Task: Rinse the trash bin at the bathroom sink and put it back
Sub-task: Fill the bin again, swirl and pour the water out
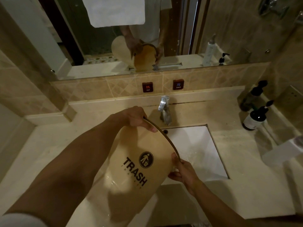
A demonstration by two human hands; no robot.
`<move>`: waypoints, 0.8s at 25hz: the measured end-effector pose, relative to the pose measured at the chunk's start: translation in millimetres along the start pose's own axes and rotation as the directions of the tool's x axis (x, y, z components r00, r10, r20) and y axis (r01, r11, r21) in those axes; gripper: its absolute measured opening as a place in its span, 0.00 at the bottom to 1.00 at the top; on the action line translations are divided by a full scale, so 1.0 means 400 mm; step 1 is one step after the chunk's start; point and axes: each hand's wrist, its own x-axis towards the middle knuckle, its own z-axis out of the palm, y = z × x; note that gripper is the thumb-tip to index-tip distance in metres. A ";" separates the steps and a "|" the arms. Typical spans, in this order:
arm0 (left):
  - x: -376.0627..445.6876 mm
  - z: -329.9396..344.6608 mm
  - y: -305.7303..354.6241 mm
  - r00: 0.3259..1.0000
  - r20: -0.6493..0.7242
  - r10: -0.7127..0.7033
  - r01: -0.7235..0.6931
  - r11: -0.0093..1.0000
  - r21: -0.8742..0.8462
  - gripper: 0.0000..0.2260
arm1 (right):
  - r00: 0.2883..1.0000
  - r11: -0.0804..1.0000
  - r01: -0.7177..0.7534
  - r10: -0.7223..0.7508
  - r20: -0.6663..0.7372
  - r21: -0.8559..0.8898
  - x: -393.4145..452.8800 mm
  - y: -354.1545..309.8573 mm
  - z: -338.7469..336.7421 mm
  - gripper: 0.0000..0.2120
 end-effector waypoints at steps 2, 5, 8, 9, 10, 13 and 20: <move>0.004 -0.001 -0.003 1.000 0.008 -0.009 0.009 1.000 0.012 0.29 | 1.000 1.000 -0.004 0.004 0.006 -0.001 -0.002 0.002 0.006 0.29; 0.004 -0.010 0.004 0.999 0.023 -0.034 0.033 0.998 0.049 0.24 | 1.000 1.000 0.003 -0.003 0.013 -0.001 -0.002 0.005 0.012 0.35; 0.008 -0.023 0.016 0.998 0.020 -0.057 0.055 0.994 0.095 0.23 | 1.000 1.000 -0.025 0.025 0.017 0.019 -0.004 0.006 0.027 0.46; 0.011 -0.029 0.022 0.998 0.015 -0.060 0.058 0.992 0.112 0.24 | 0.999 0.999 -0.036 0.036 0.023 0.038 -0.005 0.005 0.034 0.48; 0.014 -0.034 0.029 0.998 0.013 -0.061 0.059 0.990 0.130 0.25 | 0.998 0.997 -0.055 0.053 0.028 0.063 -0.007 0.004 0.041 0.48; 0.023 -0.051 0.058 0.999 0.008 -0.051 0.048 0.975 0.218 0.27 | 0.995 0.978 -0.096 0.088 0.050 0.186 -0.013 0.002 0.068 0.39; 0.047 -0.082 0.105 0.999 -0.036 0.007 0.006 0.932 0.362 0.36 | 0.979 0.873 -0.200 0.163 0.120 0.444 -0.010 0.007 0.120 0.35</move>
